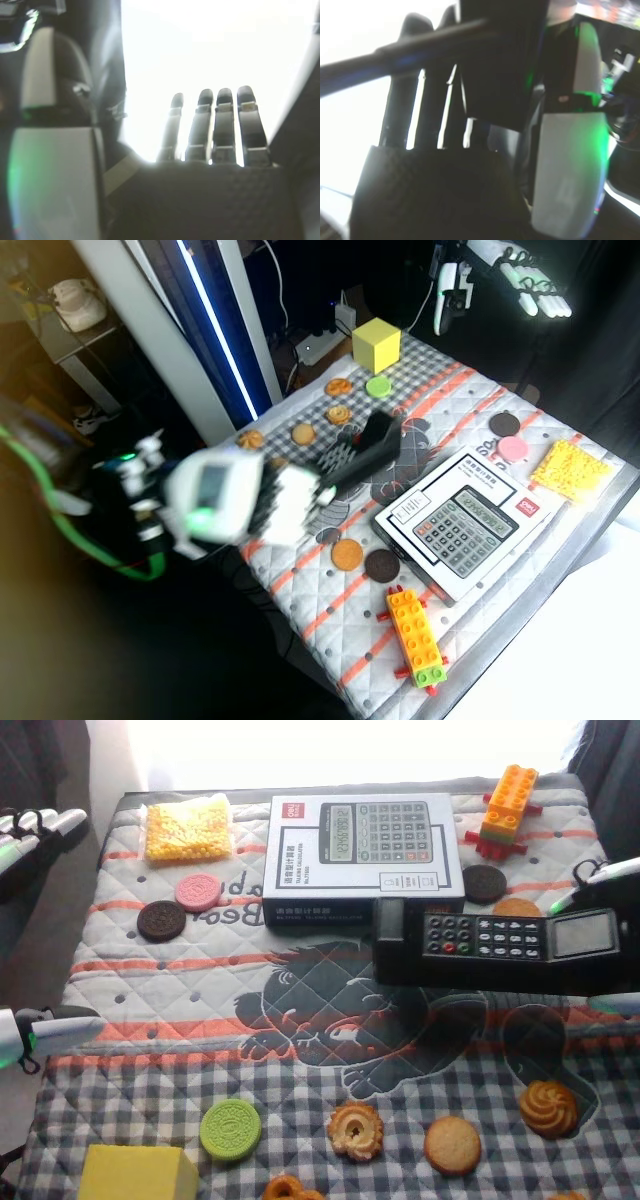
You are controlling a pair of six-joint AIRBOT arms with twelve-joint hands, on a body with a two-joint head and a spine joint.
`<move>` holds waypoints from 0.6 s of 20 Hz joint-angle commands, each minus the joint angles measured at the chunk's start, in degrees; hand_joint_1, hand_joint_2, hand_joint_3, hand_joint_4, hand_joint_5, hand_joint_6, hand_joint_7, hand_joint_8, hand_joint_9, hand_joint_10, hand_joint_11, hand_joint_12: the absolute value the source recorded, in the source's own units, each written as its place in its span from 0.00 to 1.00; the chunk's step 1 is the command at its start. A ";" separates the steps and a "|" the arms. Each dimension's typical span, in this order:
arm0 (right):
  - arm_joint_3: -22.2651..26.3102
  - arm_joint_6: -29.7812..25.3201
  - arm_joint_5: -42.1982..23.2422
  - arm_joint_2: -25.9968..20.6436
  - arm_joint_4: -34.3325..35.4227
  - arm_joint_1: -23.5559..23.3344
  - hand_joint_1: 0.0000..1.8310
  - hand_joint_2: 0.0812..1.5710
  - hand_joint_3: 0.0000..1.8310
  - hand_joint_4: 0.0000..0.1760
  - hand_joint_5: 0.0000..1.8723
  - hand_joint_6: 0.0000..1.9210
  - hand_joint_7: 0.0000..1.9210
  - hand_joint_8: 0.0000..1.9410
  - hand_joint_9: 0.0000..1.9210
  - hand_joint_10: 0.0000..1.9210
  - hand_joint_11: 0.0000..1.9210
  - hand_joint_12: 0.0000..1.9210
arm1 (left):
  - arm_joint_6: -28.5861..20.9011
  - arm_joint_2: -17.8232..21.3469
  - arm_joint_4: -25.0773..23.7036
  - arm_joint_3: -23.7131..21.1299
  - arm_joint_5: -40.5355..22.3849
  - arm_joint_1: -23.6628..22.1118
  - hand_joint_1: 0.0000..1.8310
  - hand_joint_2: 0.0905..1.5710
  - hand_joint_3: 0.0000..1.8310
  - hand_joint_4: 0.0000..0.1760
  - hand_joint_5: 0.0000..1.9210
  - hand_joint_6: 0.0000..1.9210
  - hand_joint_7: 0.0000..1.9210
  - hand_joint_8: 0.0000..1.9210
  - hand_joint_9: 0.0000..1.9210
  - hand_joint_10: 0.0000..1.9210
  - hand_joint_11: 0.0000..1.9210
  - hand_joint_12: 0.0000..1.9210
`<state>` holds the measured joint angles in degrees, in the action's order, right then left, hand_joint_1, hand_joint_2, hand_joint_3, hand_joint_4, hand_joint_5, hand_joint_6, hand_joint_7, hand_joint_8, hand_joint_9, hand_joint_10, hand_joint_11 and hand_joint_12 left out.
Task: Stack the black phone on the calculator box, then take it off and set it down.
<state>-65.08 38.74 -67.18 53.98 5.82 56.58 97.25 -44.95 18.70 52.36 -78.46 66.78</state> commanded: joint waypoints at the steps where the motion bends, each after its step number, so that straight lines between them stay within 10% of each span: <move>1: 0.36 -0.70 -7.65 0.01 0.15 -0.21 0.71 0.66 0.00 0.00 0.58 0.29 0.61 0.46 0.63 0.41 0.54 0.68 | -0.22 0.38 0.93 0.27 -7.47 -0.11 0.47 0.56 0.01 0.58 0.04 0.01 0.03 0.00 0.00 0.00 0.00 0.00; 3: -0.12 -0.70 -5.69 0.33 0.13 0.01 0.70 0.65 0.00 0.00 0.57 0.36 0.63 0.39 0.67 0.18 0.52 0.54 | -0.22 0.39 0.77 0.42 -7.48 -0.15 0.49 0.56 0.01 0.77 0.03 0.00 0.03 0.00 0.00 0.00 0.00 0.00; 5: -0.57 -0.70 -4.39 0.75 0.11 0.02 0.76 0.63 0.00 0.00 0.57 0.33 0.66 0.21 0.62 0.46 0.52 0.47 | -0.22 0.39 0.77 0.43 -7.48 -0.14 0.48 0.56 0.00 0.69 0.04 0.00 0.03 0.00 0.02 0.01 0.00 0.00; 7: -0.75 -0.70 -3.51 0.97 0.03 0.14 0.70 0.66 0.00 0.00 0.57 0.34 0.60 0.45 0.61 0.25 0.46 0.57 | -0.22 0.37 0.78 0.46 -7.46 -0.14 0.47 0.57 0.00 0.67 0.03 0.00 0.03 0.00 0.01 0.00 0.00 0.00; 8: -0.87 -0.70 -3.07 1.08 -0.19 0.20 0.74 0.66 0.00 0.00 0.56 0.35 0.60 0.37 0.55 0.52 0.44 0.56 | -0.22 0.36 0.81 0.51 -7.36 -0.14 0.47 0.56 0.00 0.66 0.03 0.00 0.03 0.00 0.00 0.00 0.00 0.00; 11: -1.05 -0.70 -2.44 1.12 -0.73 0.20 0.65 0.73 0.00 0.00 0.41 0.66 0.49 0.55 0.51 0.07 0.34 0.46 | -0.22 0.29 0.83 0.55 -7.14 -0.14 0.48 0.56 0.00 0.65 0.04 0.00 0.03 0.00 0.00 0.00 0.00 0.00; 12: -0.96 -0.70 -2.43 1.12 -0.85 0.21 0.50 0.73 0.00 0.04 0.29 0.25 0.37 0.21 0.43 0.02 0.26 0.38 | -0.22 0.28 0.83 0.54 -7.14 -0.14 0.48 0.56 0.00 0.70 0.04 0.00 0.03 0.00 0.00 0.00 0.00 0.00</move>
<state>-65.93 38.41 -62.67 55.24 4.32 57.08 97.27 -44.95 19.09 52.51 -78.46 66.78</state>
